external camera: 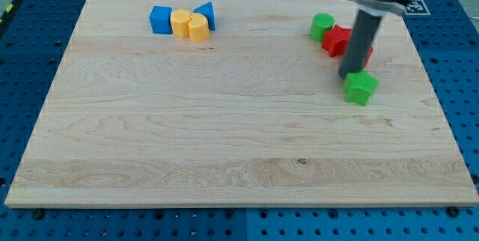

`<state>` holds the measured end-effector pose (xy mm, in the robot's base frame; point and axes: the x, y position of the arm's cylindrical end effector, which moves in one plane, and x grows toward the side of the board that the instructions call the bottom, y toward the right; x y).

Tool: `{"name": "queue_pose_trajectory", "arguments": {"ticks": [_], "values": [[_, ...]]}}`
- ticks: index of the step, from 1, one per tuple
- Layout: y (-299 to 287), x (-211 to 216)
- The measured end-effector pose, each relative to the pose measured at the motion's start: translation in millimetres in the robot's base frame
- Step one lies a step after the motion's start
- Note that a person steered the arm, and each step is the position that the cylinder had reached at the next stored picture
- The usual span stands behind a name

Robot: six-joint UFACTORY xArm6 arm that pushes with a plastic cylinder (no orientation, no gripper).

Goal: Separate red star from green circle and red circle

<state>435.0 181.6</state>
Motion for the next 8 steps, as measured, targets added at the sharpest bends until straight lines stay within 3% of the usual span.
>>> {"name": "queue_pose_trajectory", "arguments": {"ticks": [3,4,5,6,8], "values": [[34.7,115.6],[9.6,115.9],[-50.9,87.4],[-108.1,28.4],[-126.2,-150.9]]}}
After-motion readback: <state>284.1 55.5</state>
